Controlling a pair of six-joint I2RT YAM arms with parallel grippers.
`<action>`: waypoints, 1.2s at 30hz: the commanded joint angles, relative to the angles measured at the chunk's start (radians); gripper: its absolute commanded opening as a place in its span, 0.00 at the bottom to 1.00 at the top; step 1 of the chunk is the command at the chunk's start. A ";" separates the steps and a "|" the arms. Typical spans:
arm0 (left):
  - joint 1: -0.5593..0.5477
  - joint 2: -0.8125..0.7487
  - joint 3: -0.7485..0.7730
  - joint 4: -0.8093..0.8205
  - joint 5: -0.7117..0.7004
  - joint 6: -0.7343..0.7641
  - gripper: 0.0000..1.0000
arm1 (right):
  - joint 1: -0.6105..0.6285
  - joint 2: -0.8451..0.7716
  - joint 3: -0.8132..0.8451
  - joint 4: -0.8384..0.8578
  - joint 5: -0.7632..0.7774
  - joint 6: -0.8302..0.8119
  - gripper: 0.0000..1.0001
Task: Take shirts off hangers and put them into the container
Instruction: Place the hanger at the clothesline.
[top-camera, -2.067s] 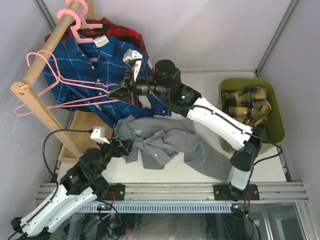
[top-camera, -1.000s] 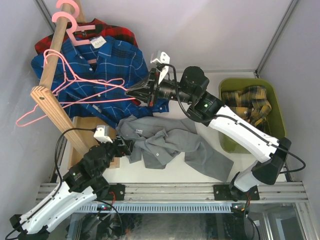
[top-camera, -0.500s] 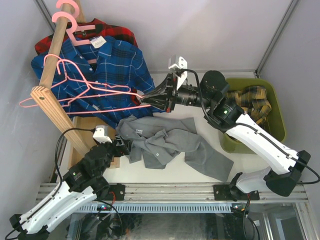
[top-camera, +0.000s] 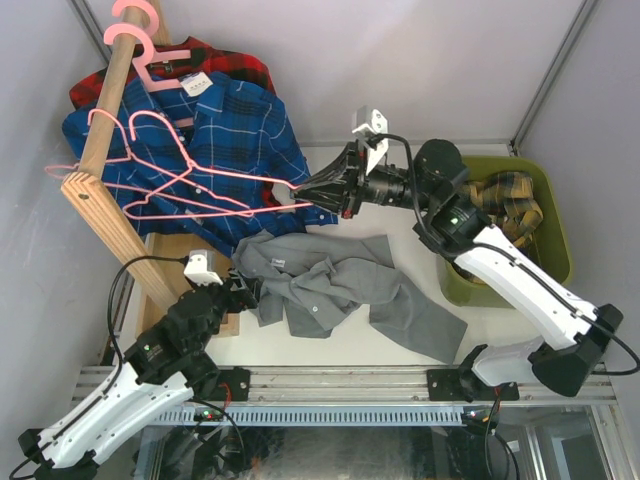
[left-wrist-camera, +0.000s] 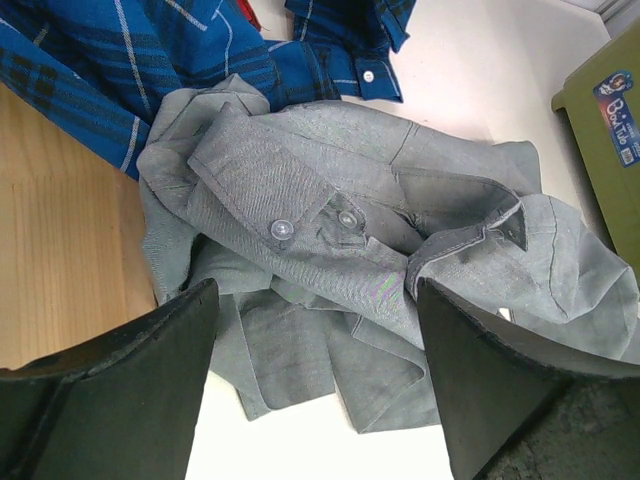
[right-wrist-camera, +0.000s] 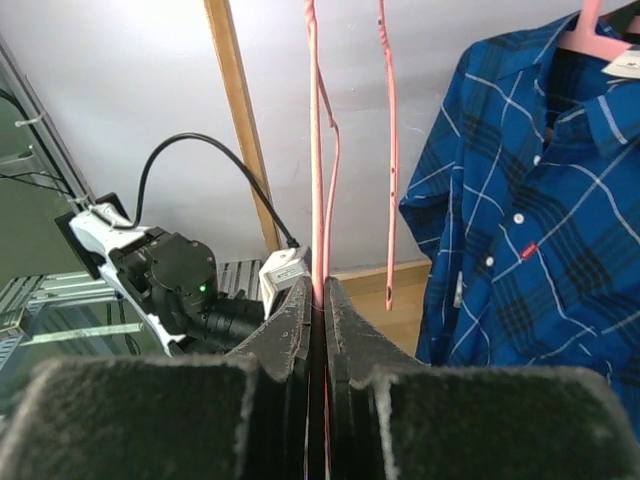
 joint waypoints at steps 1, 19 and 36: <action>0.005 -0.009 0.064 0.032 0.010 0.012 0.83 | 0.023 0.086 0.072 0.101 -0.045 0.018 0.00; 0.005 -0.022 0.057 0.027 0.018 0.010 0.82 | 0.113 0.382 0.355 0.064 -0.078 0.018 0.00; 0.165 0.149 0.119 0.071 0.015 0.066 0.80 | 0.074 0.145 0.116 -0.094 0.135 0.058 0.65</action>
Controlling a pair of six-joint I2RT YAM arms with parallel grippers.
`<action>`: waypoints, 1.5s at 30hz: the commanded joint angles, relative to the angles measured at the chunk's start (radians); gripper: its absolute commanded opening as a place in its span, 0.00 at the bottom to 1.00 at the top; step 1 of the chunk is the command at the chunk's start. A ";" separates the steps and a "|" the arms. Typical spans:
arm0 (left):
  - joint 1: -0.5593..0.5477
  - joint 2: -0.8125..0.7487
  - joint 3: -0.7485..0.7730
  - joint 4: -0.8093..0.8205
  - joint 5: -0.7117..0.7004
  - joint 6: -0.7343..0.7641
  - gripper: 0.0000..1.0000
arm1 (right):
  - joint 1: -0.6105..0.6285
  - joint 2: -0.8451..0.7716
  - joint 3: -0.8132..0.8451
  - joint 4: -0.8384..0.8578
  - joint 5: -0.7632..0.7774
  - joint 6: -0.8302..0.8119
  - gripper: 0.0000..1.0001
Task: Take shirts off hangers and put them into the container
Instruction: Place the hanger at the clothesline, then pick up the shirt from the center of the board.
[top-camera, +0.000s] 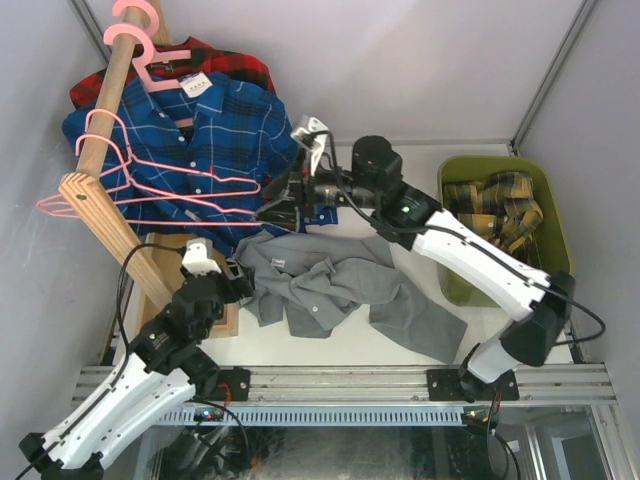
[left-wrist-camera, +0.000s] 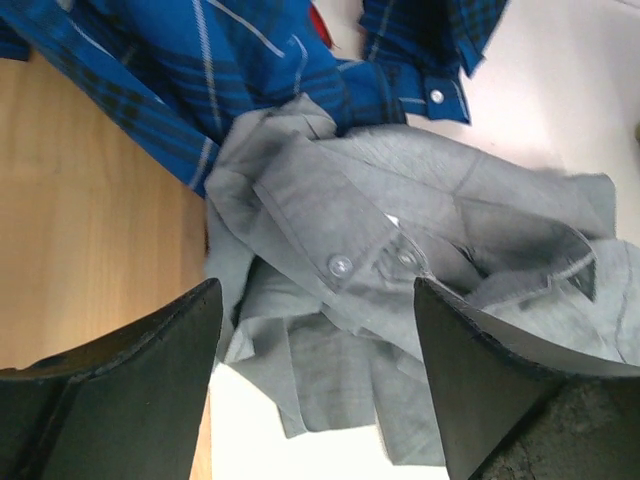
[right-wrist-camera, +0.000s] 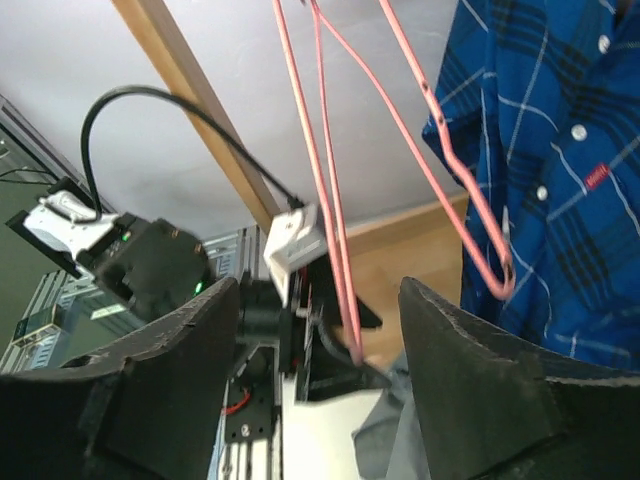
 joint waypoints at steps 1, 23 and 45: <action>0.098 0.044 0.087 0.070 0.046 0.045 0.80 | -0.032 -0.161 -0.104 0.038 0.065 0.023 0.66; 0.617 0.106 0.125 0.010 0.205 0.077 0.71 | -0.104 -0.235 -0.585 -0.286 0.519 0.039 0.75; 0.757 0.155 0.113 0.095 0.722 0.061 0.83 | -0.052 0.053 -0.509 -0.138 0.382 -0.084 1.00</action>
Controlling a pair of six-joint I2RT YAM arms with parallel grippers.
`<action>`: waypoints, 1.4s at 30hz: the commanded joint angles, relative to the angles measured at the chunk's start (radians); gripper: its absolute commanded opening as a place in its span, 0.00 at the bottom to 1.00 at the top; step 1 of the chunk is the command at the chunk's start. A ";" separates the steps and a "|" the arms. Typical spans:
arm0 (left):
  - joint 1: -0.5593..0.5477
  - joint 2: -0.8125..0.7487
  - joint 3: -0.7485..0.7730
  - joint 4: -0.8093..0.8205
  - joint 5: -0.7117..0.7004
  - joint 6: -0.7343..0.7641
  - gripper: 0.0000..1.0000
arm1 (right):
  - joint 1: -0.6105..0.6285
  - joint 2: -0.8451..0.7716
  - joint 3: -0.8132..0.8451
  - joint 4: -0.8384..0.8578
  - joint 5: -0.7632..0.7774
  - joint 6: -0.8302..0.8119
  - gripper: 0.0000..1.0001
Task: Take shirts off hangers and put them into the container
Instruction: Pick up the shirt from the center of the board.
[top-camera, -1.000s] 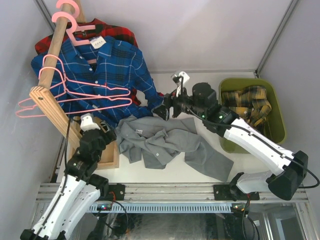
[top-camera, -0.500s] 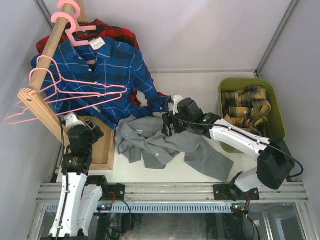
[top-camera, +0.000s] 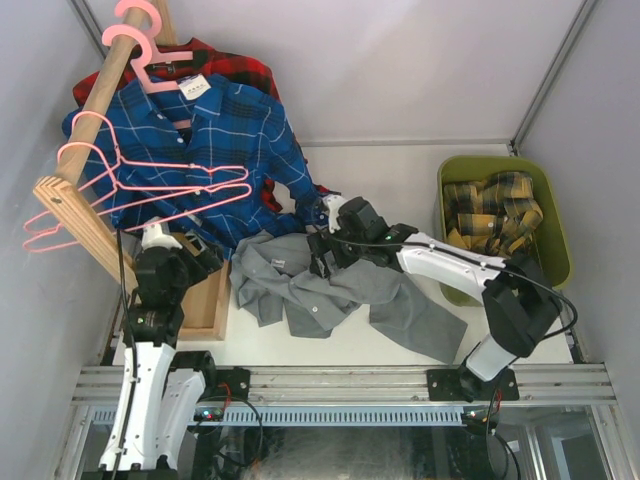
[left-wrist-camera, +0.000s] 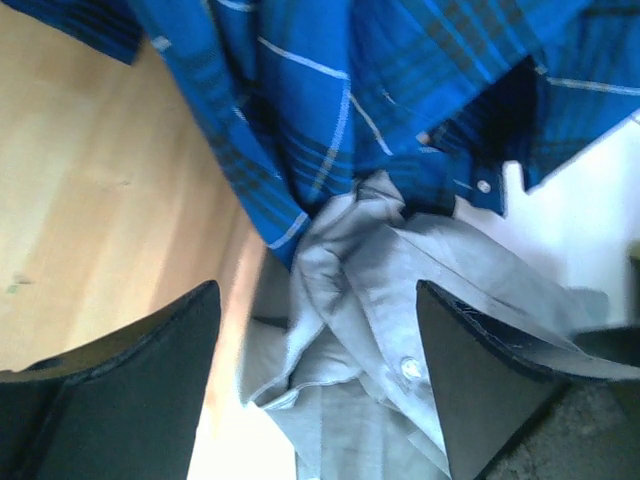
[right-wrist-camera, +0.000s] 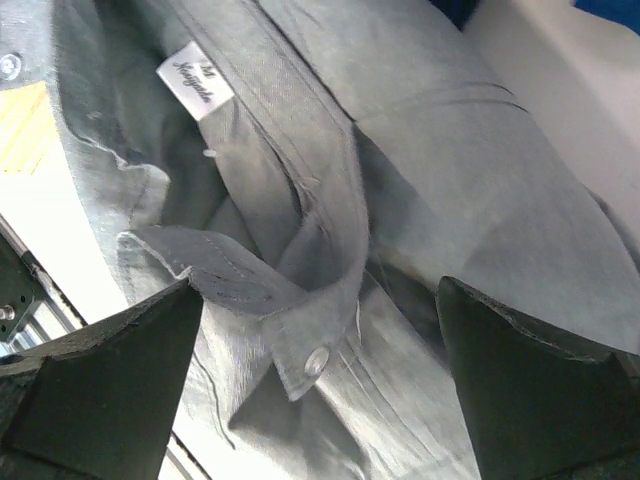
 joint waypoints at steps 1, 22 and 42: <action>0.009 -0.004 -0.002 0.050 0.231 0.027 0.84 | 0.054 0.084 0.060 0.101 -0.035 -0.039 1.00; 0.008 -0.028 -0.032 0.013 0.270 0.104 0.86 | 0.220 0.264 -0.150 0.222 0.333 0.034 0.32; 0.002 -0.022 -0.032 0.016 0.285 0.104 0.86 | 0.051 -0.751 -0.535 0.424 0.562 0.137 0.00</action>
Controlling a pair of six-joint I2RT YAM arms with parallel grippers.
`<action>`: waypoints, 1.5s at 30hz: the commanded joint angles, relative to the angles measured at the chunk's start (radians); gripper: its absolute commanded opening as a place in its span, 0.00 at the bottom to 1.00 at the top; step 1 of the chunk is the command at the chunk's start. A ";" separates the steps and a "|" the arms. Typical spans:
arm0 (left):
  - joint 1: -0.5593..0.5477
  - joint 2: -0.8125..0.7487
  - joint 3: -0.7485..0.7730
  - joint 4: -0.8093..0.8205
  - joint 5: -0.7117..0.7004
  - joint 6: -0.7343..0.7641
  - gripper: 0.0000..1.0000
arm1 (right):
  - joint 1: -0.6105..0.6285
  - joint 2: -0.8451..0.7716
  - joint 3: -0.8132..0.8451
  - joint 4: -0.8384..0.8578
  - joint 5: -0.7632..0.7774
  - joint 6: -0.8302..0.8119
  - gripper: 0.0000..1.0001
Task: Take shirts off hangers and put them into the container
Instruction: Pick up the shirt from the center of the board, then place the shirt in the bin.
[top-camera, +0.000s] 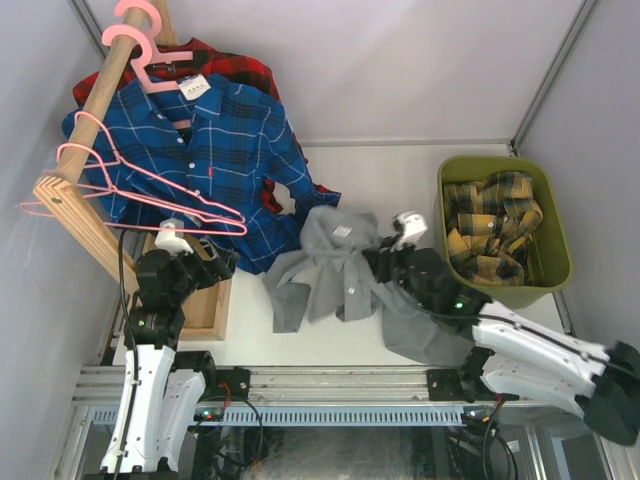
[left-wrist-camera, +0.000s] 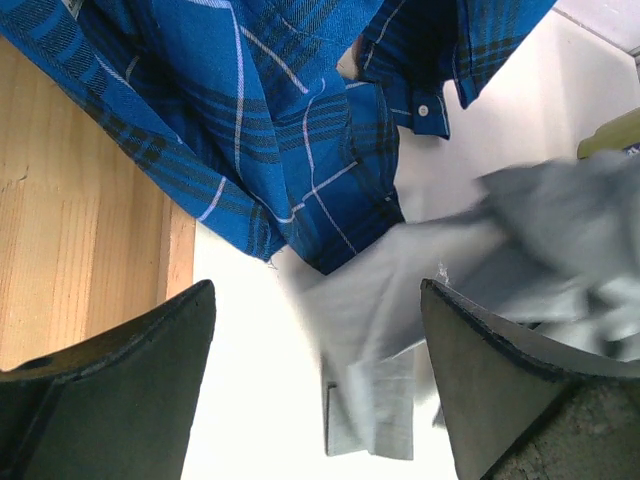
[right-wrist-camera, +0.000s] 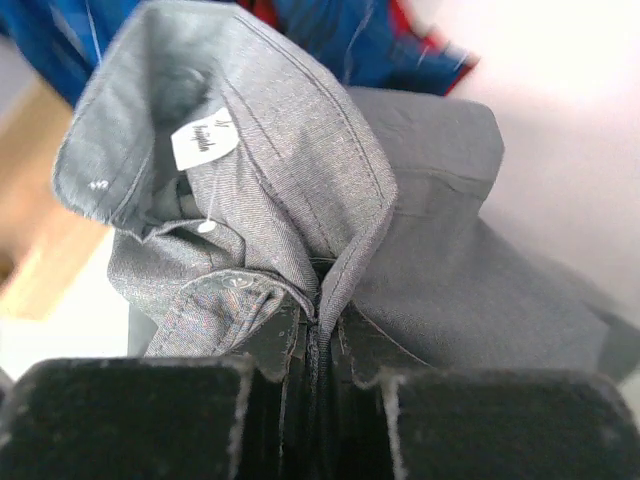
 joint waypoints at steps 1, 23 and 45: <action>0.002 0.001 -0.005 0.026 0.027 0.019 0.86 | -0.097 -0.216 0.007 0.029 0.101 0.016 0.00; -0.003 0.007 -0.005 0.031 0.038 0.019 0.87 | -0.597 -0.152 0.831 -0.338 0.178 -0.381 0.00; -0.005 0.002 -0.006 0.029 0.046 0.016 0.87 | -1.011 0.383 0.550 -0.566 -0.054 -0.059 0.00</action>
